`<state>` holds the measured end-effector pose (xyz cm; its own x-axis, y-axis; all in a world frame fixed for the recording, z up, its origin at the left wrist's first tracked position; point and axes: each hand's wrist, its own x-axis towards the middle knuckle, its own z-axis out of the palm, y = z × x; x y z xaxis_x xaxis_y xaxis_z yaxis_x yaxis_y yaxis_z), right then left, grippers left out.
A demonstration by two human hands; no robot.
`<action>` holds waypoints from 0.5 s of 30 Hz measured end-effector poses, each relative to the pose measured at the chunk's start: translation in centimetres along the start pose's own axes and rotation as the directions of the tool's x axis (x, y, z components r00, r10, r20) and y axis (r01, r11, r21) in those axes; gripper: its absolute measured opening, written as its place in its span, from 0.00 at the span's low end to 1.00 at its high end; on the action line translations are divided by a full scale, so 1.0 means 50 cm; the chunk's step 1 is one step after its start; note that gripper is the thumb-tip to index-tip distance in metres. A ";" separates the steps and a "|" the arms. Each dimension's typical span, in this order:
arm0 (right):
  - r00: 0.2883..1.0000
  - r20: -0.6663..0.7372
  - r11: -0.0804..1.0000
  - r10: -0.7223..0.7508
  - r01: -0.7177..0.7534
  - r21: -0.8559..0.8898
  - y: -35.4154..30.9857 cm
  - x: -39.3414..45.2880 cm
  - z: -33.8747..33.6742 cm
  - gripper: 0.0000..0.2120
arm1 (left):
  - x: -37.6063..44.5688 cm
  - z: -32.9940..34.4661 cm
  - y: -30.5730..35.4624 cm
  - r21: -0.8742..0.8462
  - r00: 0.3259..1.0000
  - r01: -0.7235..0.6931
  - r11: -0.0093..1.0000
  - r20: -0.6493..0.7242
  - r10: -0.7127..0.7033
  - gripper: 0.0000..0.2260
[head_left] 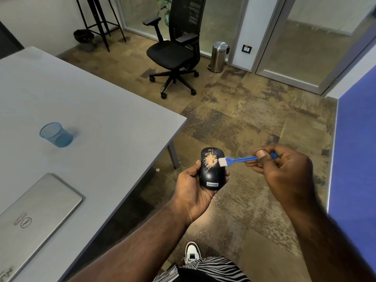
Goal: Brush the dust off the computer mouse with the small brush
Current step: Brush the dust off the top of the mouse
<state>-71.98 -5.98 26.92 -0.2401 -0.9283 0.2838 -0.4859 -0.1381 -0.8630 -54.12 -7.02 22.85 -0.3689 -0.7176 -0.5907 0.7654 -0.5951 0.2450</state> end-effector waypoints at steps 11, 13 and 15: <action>1.000 -0.015 0.998 0.024 -0.025 -0.052 0.003 0.005 0.002 0.10 | -0.002 0.002 -0.002 0.008 1.000 0.007 1.000 0.007 -0.007 0.21; 0.999 -0.032 0.989 0.040 -0.044 -0.139 0.009 0.009 0.006 0.05 | -0.003 0.002 -0.003 0.023 1.000 0.007 1.000 0.012 -0.007 0.21; 0.996 -0.063 0.986 0.056 -0.065 -0.153 0.011 0.016 0.003 0.05 | -0.007 0.001 -0.006 0.036 1.000 0.012 0.999 0.016 -0.013 0.22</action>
<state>-72.32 -6.85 26.60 -0.3194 -0.9109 0.2612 -0.5922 -0.0233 -0.8054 -54.23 -6.62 23.01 -0.3870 -0.7158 -0.5813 0.7416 -0.6162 0.2652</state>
